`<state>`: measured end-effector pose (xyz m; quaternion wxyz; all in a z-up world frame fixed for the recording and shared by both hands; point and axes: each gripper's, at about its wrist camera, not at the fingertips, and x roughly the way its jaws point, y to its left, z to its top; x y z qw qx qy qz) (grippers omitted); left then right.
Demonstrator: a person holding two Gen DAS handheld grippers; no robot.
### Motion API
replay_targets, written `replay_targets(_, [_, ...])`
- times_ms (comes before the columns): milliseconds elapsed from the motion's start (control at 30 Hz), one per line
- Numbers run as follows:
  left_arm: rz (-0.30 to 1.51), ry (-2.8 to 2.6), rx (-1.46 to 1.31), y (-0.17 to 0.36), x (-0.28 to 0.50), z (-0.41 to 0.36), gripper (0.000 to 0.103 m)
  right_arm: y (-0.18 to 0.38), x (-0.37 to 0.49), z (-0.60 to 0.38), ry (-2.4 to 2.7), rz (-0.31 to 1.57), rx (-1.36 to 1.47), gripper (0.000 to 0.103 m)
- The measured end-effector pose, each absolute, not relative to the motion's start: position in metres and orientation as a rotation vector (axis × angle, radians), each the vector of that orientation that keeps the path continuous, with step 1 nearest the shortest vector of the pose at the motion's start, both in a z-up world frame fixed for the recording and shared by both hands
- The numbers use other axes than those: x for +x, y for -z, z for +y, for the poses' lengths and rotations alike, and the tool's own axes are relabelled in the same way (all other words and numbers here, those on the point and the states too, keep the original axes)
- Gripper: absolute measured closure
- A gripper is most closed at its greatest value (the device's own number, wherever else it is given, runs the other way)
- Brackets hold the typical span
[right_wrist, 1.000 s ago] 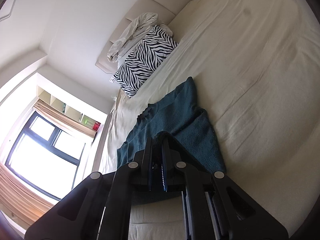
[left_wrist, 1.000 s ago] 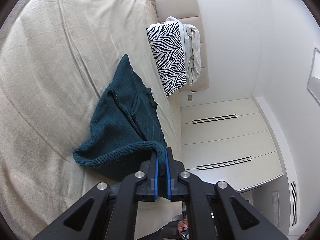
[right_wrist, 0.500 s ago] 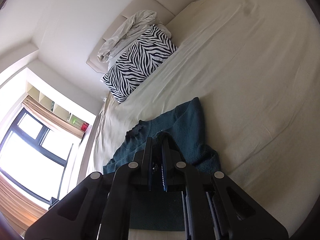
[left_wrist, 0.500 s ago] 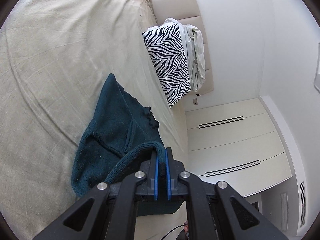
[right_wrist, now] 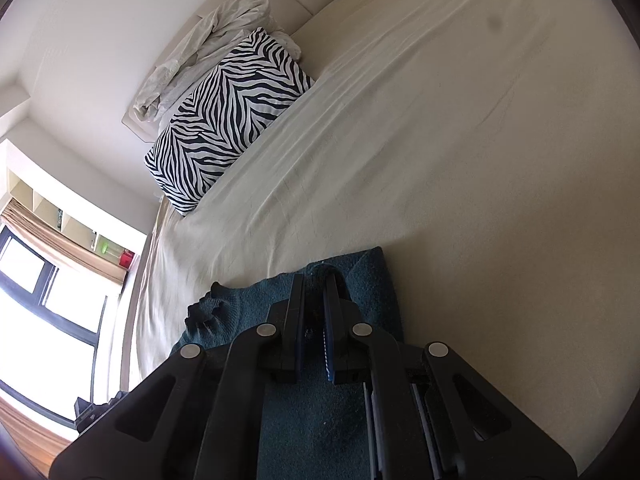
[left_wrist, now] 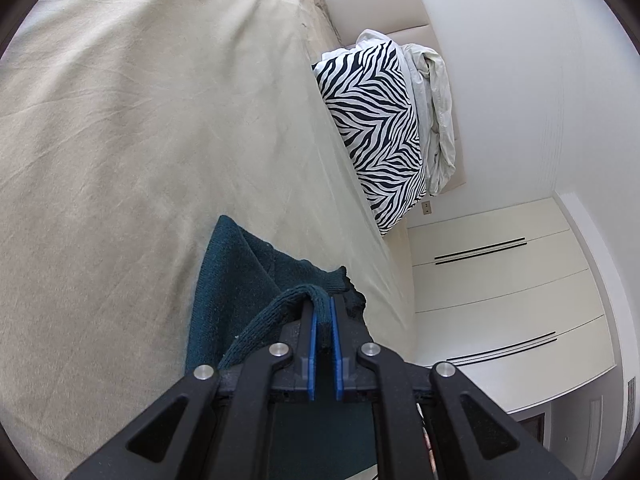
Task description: Fold small clothes
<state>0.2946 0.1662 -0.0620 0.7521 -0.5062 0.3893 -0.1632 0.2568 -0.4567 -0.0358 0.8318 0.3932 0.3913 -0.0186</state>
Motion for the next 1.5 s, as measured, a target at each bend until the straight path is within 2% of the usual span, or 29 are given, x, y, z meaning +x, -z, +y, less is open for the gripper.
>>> replay_targets(67, [0.879,0.339,-1.105,0.074,0.303,0.167,0.093,0.057,0.273,-0.458,0.056,0.897,0.858,0.095])
replay_targets(100, [0.881,0.336,-1.11,0.079,0.302,0.168,0.082,0.064,0.273,-0.459,0.061,0.909,0.865,0.091])
replay_targets(133, [0.877,0.339,-1.12,0.082,0.3,0.17,0.067,0.066,0.272,-0.458,0.056,0.892,0.862,0.084])
replay_targets(167, [0.875,0.333,-1.126,0.084,0.296,0.172,0.06,0.065,0.269,-0.458,0.061,0.867,0.844,0.078])
replay_targets(200, [0.879,0.316,-1.127,0.086,0.291,0.174,0.044,0.063,0.265,-0.459,0.079,0.849,0.822,0.053])
replay_targets(233, [0.884,0.298,-1.129,0.089,0.286,0.177,0.034,0.061,0.26,-0.46,0.098,0.827,0.817,0.027])
replay_targets(267, [0.877,0.294,-1.139,0.09,0.28,0.18,0.034,0.058,0.253,-0.464,0.108,0.8,0.828,0.025])
replay_targets(367, [0.872,0.3,-1.122,0.088,0.263,0.181,0.034,0.047,0.228,-0.471,0.104,0.782,0.837,0.025])
replay_targets(567, [0.876,0.304,-0.966,0.073,0.22,0.161,0.034,0.029,0.171,-0.452,0.068,0.824,0.682,0.028])
replay_targets(667, [0.877,0.289,-0.902,0.071,0.201,0.152,0.035,0.028,0.141,-0.437,0.05,0.851,0.593,0.036])
replay_targets(733, [0.875,0.269,-0.867,0.071,0.191,0.148,0.035,0.029,0.123,-0.43,0.029,0.869,0.565,0.046])
replay_targets(900, [0.886,0.251,-0.802,0.072,0.181,0.14,0.039,0.031,0.094,-0.42,0.011,0.886,0.537,0.047])
replay_targets(1067, [0.886,0.226,-0.679,0.067,0.177,0.124,0.052,0.031,0.085,-0.415,0.007,0.894,0.51,0.048])
replay_targets(1133, [0.884,0.22,-0.65,0.068,0.174,0.12,0.055,0.031,0.084,-0.412,0.012,0.905,0.478,0.055])
replay_targets(1267, [0.903,0.215,-0.606,0.074,0.173,0.112,0.061,0.032,0.087,-0.405,0.018,0.918,0.406,0.057])
replay_targets(1333, [0.907,0.209,-0.59,0.075,0.173,0.111,0.065,0.035,0.09,-0.403,0.022,0.935,0.381,0.067])
replay_targets(1500, [0.914,0.196,-0.566,0.078,0.173,0.111,0.074,0.038,0.093,-0.405,0.043,0.944,0.372,0.074])
